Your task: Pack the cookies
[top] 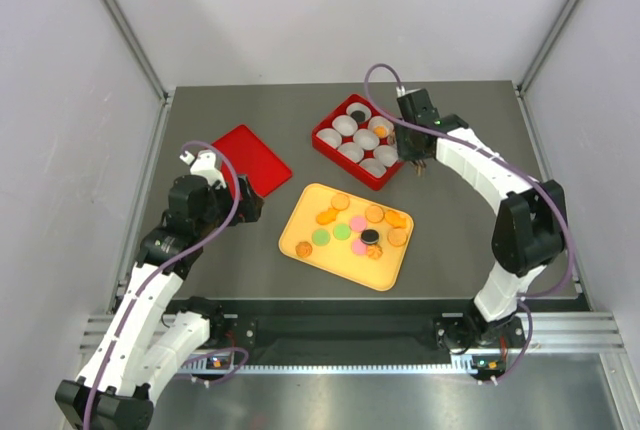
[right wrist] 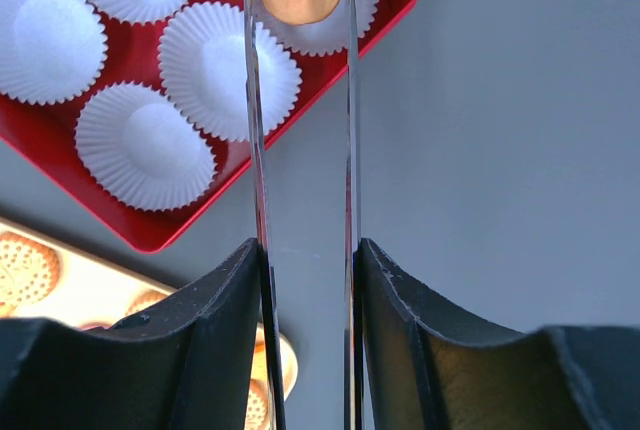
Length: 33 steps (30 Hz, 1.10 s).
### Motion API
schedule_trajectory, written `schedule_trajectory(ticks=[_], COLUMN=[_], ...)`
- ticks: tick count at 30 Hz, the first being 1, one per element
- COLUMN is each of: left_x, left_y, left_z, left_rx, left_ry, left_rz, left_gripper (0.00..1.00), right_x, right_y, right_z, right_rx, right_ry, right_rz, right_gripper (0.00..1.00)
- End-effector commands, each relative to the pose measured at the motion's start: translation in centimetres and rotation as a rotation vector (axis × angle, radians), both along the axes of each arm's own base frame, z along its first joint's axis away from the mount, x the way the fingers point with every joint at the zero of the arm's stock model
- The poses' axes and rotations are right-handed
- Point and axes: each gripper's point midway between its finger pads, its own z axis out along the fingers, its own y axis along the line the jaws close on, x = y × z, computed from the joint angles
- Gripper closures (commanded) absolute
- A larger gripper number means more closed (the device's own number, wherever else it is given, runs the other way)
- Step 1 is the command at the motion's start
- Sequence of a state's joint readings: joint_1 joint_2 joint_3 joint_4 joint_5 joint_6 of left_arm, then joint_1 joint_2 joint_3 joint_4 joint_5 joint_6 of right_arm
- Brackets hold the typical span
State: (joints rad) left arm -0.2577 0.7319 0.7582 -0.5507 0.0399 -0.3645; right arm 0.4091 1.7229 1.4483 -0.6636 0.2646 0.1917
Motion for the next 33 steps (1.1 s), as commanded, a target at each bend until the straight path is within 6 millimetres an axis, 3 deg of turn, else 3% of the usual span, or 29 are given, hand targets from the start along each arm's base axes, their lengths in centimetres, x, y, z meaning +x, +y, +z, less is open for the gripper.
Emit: schedule_trajectory(ticks=[1,8,21,27,30,33], left_x=[0.3,0.3,0.3,0.4,0.4,0.4], left_y=[-0.1,-0.1,-0.1,-0.2,-0.1,-0.1], left_z=[0.1,0.0,-0.1,-0.1,-0.1,-0.1], left_rx=[0.003,0.005,0.005,0.005,0.007,0.007], left_ry=[-0.018,-0.014,-0.009,-0.009,-0.007,-0.008], left_rz=[-0.007,-0.006,-0.007,-0.007,-0.006,-0.003], left_gripper=[0.01,0.01,0.01,0.01,0.01,0.01], right_x=[2.9,3.0,2.6,1.8,0.8,-0.5], right_y=[-0.6,-0.6,-0.7,-0.3,0.0,0.6], right_z=[3.2,2.2,2.6,4.9,7.7,9.0], right_rx=[0.025,0.025,0.029,0.073,0.108,0.130], right_ry=[-0.129,-0.106,-0.110,-0.142,-0.193,-0.207], right_rz=[-0.051,-0.057,-0.055,-0.032,-0.012,0.018], right_gripper=[0.59,0.57,0.52,0.52,0.52,0.53])
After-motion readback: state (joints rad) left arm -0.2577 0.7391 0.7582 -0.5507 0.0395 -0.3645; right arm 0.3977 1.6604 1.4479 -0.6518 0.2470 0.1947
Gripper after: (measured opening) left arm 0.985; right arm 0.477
